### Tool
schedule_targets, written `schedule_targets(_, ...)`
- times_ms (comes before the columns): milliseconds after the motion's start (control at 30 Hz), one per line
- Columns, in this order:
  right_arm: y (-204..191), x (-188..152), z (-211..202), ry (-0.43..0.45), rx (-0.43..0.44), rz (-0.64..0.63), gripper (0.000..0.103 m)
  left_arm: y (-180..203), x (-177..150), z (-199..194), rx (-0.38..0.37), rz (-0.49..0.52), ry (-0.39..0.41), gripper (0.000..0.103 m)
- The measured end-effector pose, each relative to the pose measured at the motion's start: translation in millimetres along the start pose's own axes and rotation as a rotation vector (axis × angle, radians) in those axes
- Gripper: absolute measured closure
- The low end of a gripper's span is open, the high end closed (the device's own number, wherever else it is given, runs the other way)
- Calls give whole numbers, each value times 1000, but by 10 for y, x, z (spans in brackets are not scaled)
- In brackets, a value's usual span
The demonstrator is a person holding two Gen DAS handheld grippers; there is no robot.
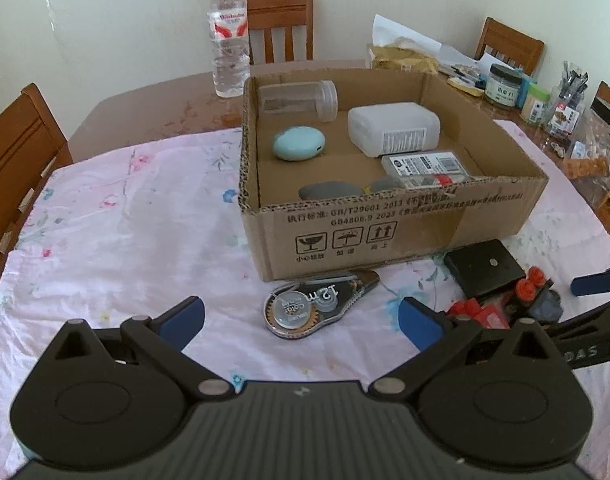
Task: Organize rigid objects
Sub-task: 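Move the right tool to the blue-black cube toy while the left tool approaches the correction tape, then grasp the cube toy with the right tool while the left tool grasps the correction tape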
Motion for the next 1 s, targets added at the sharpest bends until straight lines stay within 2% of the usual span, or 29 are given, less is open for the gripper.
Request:
schedule_targets(367,107,-99,5,53,18,-36,0,94,72,378,0,-67,-25,1)
schedule_targets(600,105,-111,16,65,27,-52,0,142,31,611,80,-122,-51,1)
schedule_targets(867,111,-90,19,59,37,-69,0,-30,-134,514,129,-148,-62,0)
schedule_targets(1000,105,-98,18,70,36,-69,0,-126,-191,459,132,-202,-94,1)
Point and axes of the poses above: each gripper's, at about its wrist camera, not at the fingertips, and z roughly the way its jaws point, y to its right, x to its top, the point moved 4 cm from there along z, roughly the way its jaws point, and after that the axes turned 4 degrees about -z, right-handed, at the moved point
